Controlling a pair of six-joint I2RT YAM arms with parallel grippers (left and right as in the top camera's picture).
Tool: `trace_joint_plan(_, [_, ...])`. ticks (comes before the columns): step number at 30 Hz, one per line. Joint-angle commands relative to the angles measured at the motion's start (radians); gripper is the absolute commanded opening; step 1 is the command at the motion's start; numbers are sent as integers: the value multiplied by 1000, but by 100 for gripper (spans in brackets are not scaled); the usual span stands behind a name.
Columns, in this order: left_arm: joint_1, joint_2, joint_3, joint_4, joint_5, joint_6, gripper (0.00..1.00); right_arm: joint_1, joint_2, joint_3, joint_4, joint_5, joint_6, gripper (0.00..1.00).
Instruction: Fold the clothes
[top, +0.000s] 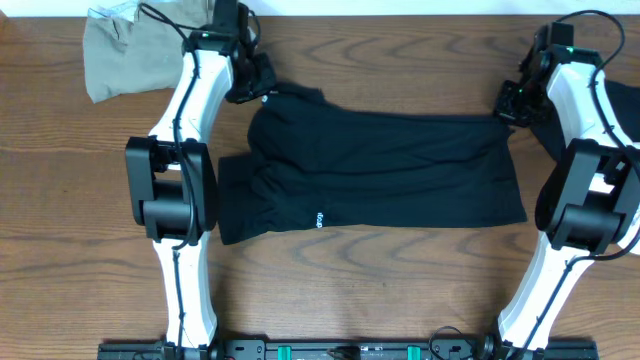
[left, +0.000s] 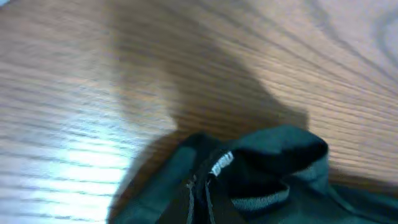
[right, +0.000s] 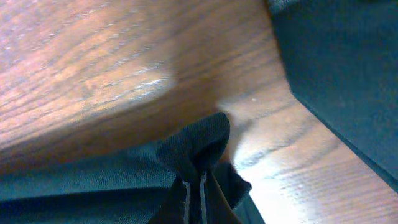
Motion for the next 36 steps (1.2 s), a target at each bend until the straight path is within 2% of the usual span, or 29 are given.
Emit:
trace_joint_plan(1, [27, -32, 10, -16, -2, -13, 6, -27, -50, 23, -5, 20, 34, 1])
trace_joint_plan(13, [54, -34, 10, -146, 43, -20, 6, -29, -103, 23, -79, 20, 49, 1])
trace_joint_plan(22, [56, -106, 10, -250, 43, -19, 6, -29, -104, 23, -168, 7, 48, 1])
trace_joint_plan(29, [55, -134, 10, -401, 43, -9, 6, -29, -104, 23, -262, -37, 33, 1])
trace_joint_plan(36, [55, -134, 4, -486, 43, -7, 6, -29, -104, 23, -343, -36, 26, 1])
